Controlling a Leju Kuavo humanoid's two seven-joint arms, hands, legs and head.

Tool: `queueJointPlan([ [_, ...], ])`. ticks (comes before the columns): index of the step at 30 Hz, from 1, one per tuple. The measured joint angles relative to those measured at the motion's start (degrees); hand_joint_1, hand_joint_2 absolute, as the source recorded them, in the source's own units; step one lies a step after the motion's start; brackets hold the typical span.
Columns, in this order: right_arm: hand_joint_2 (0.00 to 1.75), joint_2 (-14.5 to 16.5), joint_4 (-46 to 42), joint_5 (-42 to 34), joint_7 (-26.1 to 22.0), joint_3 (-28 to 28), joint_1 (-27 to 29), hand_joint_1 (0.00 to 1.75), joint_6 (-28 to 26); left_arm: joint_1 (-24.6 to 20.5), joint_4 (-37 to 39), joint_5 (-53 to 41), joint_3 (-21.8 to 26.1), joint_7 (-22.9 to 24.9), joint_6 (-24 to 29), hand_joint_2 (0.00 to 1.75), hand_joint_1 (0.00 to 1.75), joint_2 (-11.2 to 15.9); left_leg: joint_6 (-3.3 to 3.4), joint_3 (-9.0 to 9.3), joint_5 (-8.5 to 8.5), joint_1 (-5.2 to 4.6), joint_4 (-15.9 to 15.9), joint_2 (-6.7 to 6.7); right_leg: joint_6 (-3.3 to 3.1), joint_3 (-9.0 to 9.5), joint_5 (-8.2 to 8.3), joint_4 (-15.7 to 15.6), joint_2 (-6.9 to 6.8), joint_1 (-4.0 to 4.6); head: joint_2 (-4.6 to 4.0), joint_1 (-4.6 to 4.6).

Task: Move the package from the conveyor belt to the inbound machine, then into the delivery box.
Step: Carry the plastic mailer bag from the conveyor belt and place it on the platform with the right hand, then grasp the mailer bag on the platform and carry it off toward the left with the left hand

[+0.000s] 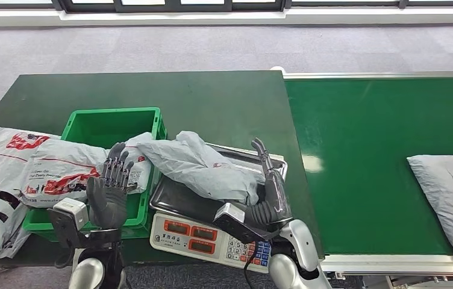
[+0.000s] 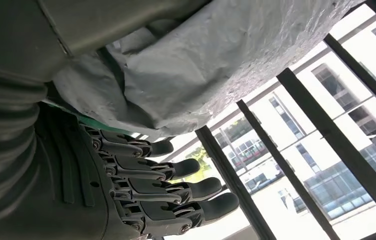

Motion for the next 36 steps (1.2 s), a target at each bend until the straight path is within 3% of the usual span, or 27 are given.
queueJointPlan([
  [7, 1.75, -0.3, -2.7, 0.3, 0.3, 0.1, 1.2, 0.00, 0.6, 0.2, -0.6, -0.3, 0.0, 0.4, 0.3, 0.00, 0.00, 0.0, 0.00, 0.00, 0.00, 0.00, 0.0, 0.00, 0.00, 0.01, 0.00, 0.0, 0.00, 0.00, 0.01, 0.00],
  [16, 1.75, -1.6, -9.7, -2.5, 4.4, -1.3, 4.1, 0.00, 3.1, 2.5, -1.8, -4.6, 0.0, 3.6, 3.2, 0.00, 0.00, 0.2, 0.02, -0.02, -0.02, -0.02, 0.0, -0.01, 0.02, -0.01, -0.02, 0.0, 0.00, -0.02, 0.00, 0.00],
  [25, 1.75, -3.1, -11.6, 1.8, 15.1, -7.5, 6.9, 0.00, 10.6, 2.1, -1.4, -9.6, -1.0, 10.6, 3.7, 0.00, 0.00, 0.2, 0.03, -0.01, -0.01, -0.03, 0.0, -0.01, 0.04, -0.01, 0.01, 0.0, -0.04, -0.04, 0.00, 0.00],
  [30, 1.75, -3.2, -13.6, 0.6, 14.5, -12.7, 10.1, 0.00, 9.7, 1.9, -0.9, -9.7, -1.6, 11.3, 3.4, 0.00, 0.00, 0.2, 0.06, -0.02, -0.05, -0.05, 0.0, 0.01, 0.05, -0.04, 0.01, 0.0, -0.01, -0.06, 0.00, 0.00],
  [36, 1.75, -3.2, -15.1, 0.4, 14.5, -14.5, 11.4, 0.00, 10.6, 1.9, -0.8, -9.7, -1.7, 11.3, 3.1, 0.00, 0.00, 0.2, 0.08, -0.02, -0.07, -0.05, 0.0, 0.02, 0.06, -0.06, 0.00, 0.0, 0.00, -0.06, 0.00, 0.00],
])
